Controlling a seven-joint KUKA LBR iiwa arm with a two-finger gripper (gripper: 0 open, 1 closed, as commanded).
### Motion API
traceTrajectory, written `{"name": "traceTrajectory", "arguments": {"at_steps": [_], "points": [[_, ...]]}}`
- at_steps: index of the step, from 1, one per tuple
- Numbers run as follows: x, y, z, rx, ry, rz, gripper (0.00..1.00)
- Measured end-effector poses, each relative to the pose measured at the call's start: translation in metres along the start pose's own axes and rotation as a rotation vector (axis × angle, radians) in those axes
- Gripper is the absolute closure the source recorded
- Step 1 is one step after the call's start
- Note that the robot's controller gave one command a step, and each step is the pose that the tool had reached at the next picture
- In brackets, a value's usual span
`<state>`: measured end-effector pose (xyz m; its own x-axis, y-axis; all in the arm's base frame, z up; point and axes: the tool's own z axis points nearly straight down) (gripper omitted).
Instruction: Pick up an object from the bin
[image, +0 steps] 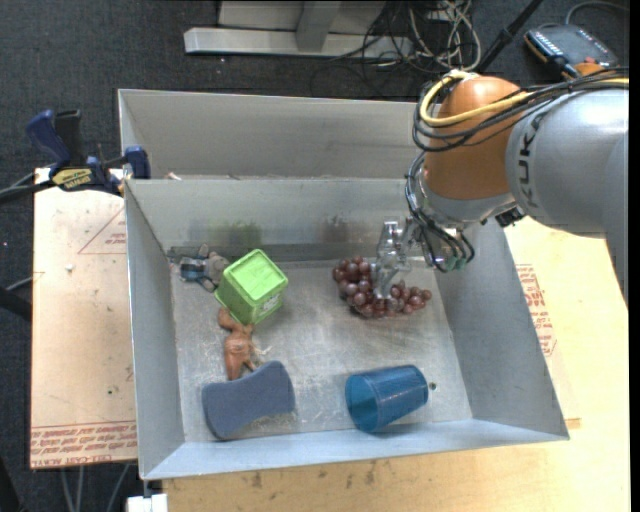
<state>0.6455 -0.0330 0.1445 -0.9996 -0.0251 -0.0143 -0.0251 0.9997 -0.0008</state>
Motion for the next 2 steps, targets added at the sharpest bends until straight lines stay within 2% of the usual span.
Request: {"name": "traceTrajectory", "arguments": {"at_steps": [1, 2], "points": [[0.012, 0.002, -0.007, -0.004, 0.027, -0.003, 1.00], [0.004, 0.000, -0.037, 0.000, 0.002, -0.005, 1.00]]}}
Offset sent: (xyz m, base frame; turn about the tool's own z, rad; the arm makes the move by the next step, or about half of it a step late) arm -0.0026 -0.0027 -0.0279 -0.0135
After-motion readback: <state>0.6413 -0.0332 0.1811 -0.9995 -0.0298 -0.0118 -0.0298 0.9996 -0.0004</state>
